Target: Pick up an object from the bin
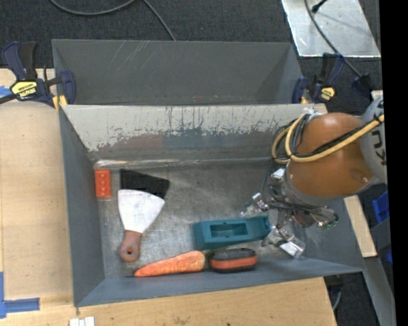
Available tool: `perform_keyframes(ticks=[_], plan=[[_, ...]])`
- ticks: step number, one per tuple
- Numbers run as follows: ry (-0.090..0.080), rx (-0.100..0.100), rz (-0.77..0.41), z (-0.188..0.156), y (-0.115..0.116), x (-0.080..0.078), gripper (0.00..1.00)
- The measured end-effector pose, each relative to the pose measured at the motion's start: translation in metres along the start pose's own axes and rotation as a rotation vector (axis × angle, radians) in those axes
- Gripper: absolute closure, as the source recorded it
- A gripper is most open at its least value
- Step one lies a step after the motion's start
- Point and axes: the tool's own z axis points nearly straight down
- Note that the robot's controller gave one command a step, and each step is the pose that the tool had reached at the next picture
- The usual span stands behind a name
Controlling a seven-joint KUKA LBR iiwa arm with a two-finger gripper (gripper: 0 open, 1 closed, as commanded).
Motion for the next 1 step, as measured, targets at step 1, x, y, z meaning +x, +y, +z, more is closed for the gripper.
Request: perform_keyframes(ticks=[1], plan=[[0.006, -0.004, -0.053, -0.1616, 0.0106, -0.0005, 1.0]])
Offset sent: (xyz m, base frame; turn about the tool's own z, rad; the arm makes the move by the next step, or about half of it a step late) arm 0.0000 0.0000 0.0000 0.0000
